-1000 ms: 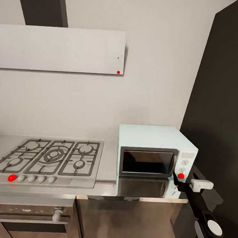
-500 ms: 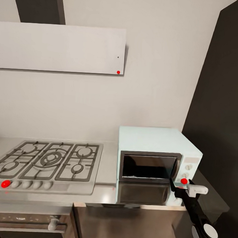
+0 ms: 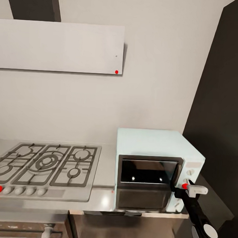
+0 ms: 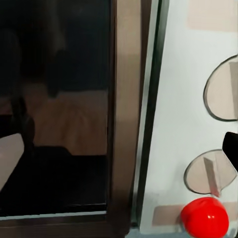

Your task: In the kitchen, take the popcorn bag from the countertop, put it into the microwave, and heat it until the popcorn is cooked so the cooked popcorn ends up inside the bag.

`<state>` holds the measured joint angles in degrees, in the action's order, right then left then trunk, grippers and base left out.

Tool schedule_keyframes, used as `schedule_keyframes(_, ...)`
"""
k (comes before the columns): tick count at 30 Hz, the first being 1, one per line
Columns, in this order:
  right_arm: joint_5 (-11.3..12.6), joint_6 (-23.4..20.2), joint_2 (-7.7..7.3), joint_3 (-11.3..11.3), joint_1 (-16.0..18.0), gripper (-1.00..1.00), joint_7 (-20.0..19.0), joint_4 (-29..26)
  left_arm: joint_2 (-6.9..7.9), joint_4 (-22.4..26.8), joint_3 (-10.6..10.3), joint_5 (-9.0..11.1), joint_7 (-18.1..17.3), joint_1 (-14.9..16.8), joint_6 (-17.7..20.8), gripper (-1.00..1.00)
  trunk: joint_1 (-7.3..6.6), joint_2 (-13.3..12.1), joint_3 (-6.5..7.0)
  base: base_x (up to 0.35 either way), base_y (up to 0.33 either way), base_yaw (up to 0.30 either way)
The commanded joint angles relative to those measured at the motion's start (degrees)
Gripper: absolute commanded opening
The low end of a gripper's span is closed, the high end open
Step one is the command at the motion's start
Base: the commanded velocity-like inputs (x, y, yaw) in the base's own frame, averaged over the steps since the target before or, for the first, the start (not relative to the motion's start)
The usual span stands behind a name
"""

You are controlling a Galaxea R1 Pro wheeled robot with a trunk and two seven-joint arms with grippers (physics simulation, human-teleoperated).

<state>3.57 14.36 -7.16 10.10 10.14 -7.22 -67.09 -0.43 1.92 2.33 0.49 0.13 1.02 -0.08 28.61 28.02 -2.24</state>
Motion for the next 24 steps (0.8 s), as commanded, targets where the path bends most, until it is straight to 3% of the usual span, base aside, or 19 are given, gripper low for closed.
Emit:
schedule_keyframes(1,0.4,0.1,0.00,0.1,0.1,1.00,-0.4,0.0,-0.01,0.0,0.2,0.0,0.0,0.0,0.0,1.00,0.03,0.1,-0.12,0.035,-0.024,0.000)
schedule_keyframes(7,0.4,0.1,-0.04,0.1,0.0,1.00,-0.5,0.0,-0.01,0.0,0.2,0.1,0.0,0.0,0.0,1.00,0.03,0.1,-0.12,0.141,-0.126,0.000)
schedule_keyframes(19,0.4,0.1,-0.03,0.1,0.1,1.00,-0.5,0.0,-0.01,0.0,0.2,0.0,0.0,0.0,0.0,1.00,0.03,0.1,-0.12,0.006,-0.005,0.000)
schedule_keyframes(20,0.4,0.1,-0.02,0.1,0.0,-1.00,-0.5,0.0,-0.01,0.0,0.2,0.0,0.0,0.0,0.0,1.00,0.03,0.1,-0.12,0.000,0.000,0.000)
schedule_keyframes(24,0.4,0.2,-0.02,0.1,0.1,-1.00,-0.4,0.0,-0.01,0.0,0.2,0.0,0.0,0.0,0.0,1.00,0.03,0.1,-0.12,0.000,0.000,0.000)
